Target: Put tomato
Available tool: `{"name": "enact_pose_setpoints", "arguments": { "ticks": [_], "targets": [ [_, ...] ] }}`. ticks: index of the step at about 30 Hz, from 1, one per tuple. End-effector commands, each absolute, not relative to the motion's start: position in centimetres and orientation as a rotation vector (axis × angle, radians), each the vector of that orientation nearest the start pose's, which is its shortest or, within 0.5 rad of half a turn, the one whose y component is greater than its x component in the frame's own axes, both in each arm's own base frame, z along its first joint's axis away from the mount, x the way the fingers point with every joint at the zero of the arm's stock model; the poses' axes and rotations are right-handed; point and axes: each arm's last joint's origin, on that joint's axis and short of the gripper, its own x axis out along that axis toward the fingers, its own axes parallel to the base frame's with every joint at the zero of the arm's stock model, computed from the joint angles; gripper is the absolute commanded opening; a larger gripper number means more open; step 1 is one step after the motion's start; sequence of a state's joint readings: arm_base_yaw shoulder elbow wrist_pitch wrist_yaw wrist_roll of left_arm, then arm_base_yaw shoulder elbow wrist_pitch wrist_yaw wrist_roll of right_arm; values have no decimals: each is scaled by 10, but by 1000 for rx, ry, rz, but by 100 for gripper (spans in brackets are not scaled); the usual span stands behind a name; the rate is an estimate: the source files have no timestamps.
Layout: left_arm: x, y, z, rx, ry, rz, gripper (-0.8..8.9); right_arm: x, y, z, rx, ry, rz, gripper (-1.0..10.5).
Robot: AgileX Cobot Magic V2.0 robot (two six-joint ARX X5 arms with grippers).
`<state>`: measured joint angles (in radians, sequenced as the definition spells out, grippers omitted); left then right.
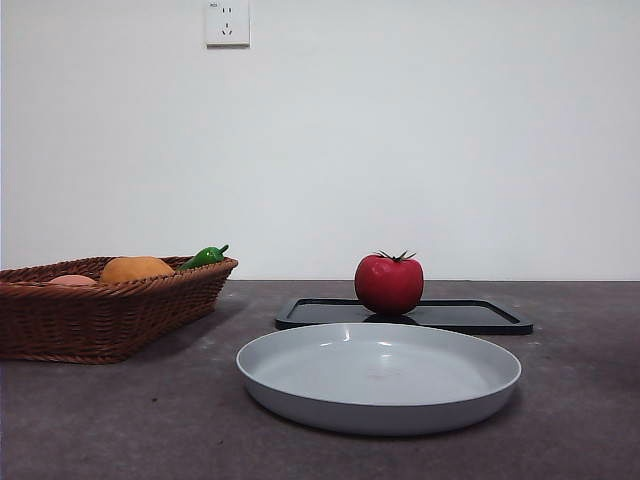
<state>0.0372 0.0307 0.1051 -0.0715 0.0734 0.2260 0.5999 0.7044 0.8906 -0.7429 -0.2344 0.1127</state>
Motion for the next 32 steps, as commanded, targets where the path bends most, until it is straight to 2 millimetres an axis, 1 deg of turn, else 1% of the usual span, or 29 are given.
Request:
{"name": "enact_pose_setpoints", "arguments": {
  "ticks": [1, 7, 13, 18, 32],
  "targets": [
    [94, 2, 181, 214, -2, -29, 8, 104, 80, 330, 9, 601, 785, 7],
    [97, 2, 162, 204, 57, -35, 8, 104, 80, 330, 9, 601, 785, 7],
    [96, 2, 150, 186, 166, -45, 8, 104, 80, 330, 9, 601, 785, 7],
    [96, 2, 149, 121, 174, -41, 8, 104, 80, 330, 9, 601, 785, 7],
    [96, 2, 149, 122, 175, -41, 8, 104, 80, 330, 9, 601, 785, 7]
  ]
}}
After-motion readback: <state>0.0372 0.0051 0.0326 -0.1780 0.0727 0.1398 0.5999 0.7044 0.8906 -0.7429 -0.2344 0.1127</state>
